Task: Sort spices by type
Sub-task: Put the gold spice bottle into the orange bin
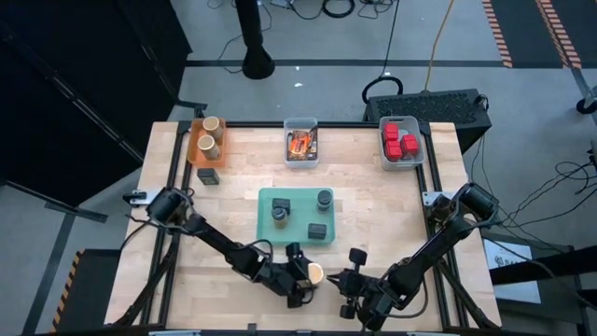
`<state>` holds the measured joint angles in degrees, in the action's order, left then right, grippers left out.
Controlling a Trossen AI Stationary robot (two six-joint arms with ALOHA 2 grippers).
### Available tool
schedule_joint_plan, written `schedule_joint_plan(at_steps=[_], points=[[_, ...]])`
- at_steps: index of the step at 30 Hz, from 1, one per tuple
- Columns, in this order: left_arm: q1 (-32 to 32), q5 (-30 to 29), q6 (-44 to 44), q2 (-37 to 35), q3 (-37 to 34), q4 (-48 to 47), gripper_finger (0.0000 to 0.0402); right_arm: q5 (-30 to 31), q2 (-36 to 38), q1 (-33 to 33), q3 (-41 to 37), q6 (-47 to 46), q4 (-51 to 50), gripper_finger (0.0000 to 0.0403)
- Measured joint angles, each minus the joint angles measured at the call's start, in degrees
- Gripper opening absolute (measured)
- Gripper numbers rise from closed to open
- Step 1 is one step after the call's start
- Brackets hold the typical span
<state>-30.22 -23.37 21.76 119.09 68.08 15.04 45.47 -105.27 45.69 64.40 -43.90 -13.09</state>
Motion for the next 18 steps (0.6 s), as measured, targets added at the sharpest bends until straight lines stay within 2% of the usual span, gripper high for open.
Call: schedule_joint_plan(at_steps=[8, 15, 18], points=[[0.1, 0.9, 0.0, 0.2, -0.1, -0.2, 0.0329, -0.5, 0.0, -0.1, -0.1, 0.0, -0.2, 0.0000], [0.2, -0.1, 0.0, 0.2, -0.1, -0.4, 0.0382, -0.6, 0.0, 0.1, -0.1, 0.1, -0.2, 0.0000], [0.3, -0.7, -0.1, 0.2, -0.1, -0.5, 0.0392, -0.8, -0.1, 0.5, -0.1, -0.4, -0.1, 0.0000]])
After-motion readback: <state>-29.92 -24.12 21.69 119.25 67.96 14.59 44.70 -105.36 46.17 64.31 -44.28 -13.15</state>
